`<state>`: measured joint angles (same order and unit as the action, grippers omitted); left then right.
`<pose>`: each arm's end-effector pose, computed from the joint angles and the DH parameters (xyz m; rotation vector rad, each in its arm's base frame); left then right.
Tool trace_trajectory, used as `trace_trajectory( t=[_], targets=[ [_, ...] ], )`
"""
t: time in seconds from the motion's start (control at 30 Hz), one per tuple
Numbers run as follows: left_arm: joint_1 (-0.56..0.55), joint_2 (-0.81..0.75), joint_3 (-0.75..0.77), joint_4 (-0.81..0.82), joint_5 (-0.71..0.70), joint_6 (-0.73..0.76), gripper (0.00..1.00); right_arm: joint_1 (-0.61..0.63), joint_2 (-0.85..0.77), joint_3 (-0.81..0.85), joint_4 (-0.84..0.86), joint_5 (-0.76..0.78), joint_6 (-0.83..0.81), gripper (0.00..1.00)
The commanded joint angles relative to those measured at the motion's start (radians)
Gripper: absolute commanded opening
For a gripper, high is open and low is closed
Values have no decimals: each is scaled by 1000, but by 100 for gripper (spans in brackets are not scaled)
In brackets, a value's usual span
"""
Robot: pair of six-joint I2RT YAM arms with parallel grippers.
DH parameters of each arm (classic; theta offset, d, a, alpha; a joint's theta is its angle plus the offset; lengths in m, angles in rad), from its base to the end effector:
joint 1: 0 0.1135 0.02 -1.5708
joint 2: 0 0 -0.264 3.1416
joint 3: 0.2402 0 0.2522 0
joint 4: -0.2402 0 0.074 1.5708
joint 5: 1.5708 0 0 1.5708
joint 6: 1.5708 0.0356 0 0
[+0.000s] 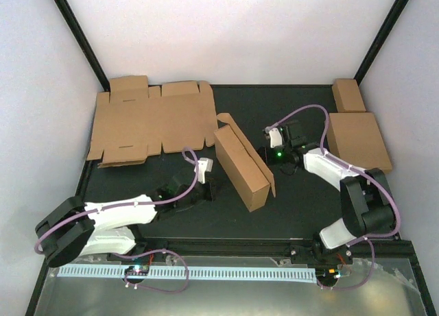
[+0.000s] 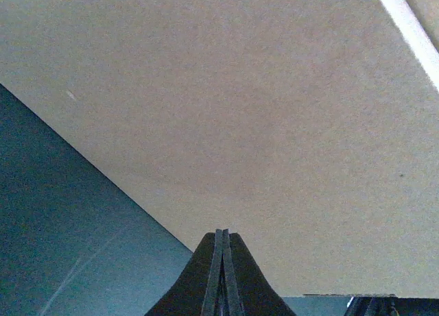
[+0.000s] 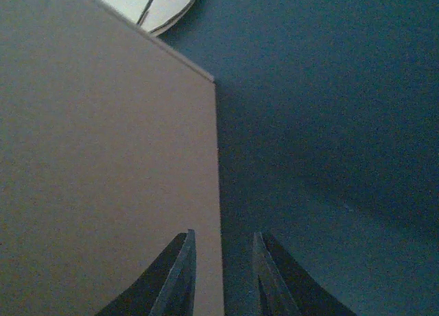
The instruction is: Fold the paper box
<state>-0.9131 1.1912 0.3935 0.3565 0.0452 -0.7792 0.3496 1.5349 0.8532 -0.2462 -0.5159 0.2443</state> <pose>0.1425 -0.1872 0.1785 0.1784 2.1906 -1.0756 0.2772 0.1198 0.1856 -0.3559 2.5203 0.8867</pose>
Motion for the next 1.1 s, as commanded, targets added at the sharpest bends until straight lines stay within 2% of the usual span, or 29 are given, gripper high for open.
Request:
trace_trajectory(
  t=[0.0, 0.27, 0.5, 0.77, 1.07],
  targets=[
    [5, -39, 1, -65, -35, 33, 2, 5, -47, 27, -43, 142, 4, 25],
    [5, -122, -1, -158, -54, 74, 1, 1, -99, 38, -118, 286, 7, 25],
    [8, -202, 11, -240, -73, 107, 2, 0, -248, -13, -142, 359, 18, 25],
    [11, -268, 7, -285, -53, 120, 2, 0, -465, -175, -54, 361, 47, 25],
    [13, -347, 14, -362, -52, 151, 2, 3, -680, -223, -106, 369, 55, 28]
  ],
)
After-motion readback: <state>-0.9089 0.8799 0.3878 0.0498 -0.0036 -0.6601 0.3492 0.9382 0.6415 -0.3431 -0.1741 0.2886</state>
